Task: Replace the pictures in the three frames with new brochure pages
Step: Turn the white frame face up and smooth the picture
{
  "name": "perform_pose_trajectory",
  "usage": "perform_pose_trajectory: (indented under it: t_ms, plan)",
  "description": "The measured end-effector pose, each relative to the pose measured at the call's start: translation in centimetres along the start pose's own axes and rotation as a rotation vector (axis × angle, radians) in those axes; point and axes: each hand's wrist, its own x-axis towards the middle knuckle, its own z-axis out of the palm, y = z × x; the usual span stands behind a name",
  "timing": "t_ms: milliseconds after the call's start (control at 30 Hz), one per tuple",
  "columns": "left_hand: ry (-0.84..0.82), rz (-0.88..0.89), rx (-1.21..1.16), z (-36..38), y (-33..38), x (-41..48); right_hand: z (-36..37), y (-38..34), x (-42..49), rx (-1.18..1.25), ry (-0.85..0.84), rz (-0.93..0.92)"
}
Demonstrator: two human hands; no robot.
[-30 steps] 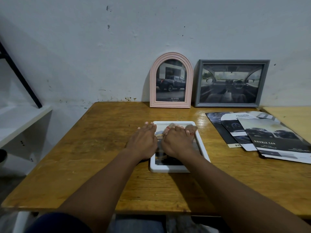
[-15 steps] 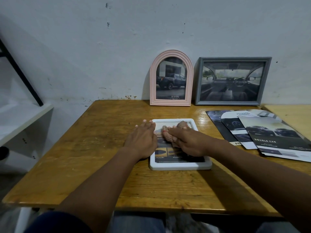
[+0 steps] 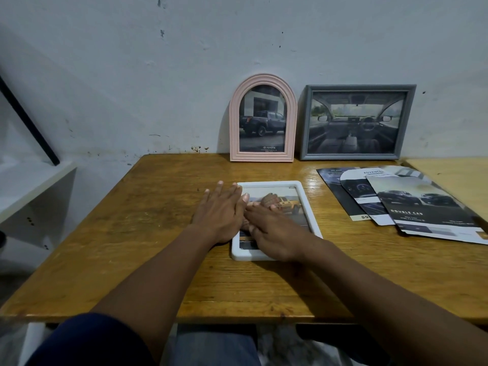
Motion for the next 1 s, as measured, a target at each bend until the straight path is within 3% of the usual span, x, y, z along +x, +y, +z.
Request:
perform_pose_trajectory:
  t_ms: [100, 267, 500, 733, 900, 1000]
  plan:
    - [0.012, -0.009, -0.014, 0.1, -0.1, 0.1, -0.9, 1.4, -1.0, 0.042, -0.034, -0.061]
    - [0.023, -0.013, -0.030, 0.3, -0.1, 0.0, -2.3, 3.8, -4.4, -0.088, -0.039, 0.006]
    - [0.021, -0.016, -0.022, 0.1, 0.2, 0.0, 1.9, -2.9, -4.4, -0.228, 0.125, 0.308]
    - [-0.005, -0.033, -0.068, -0.4, 0.2, 0.1, 2.3, -3.3, -3.6, -0.087, 0.260, 0.008]
    - [-0.006, -0.022, -0.043, -0.4, 0.1, 0.1, 0.4, 0.7, -5.5, -0.030, 0.135, -0.159]
    - [0.000, -0.024, -0.042, -0.2, 0.0, 0.0, -0.6, 2.9, -7.2, -0.093, 0.141, -0.150]
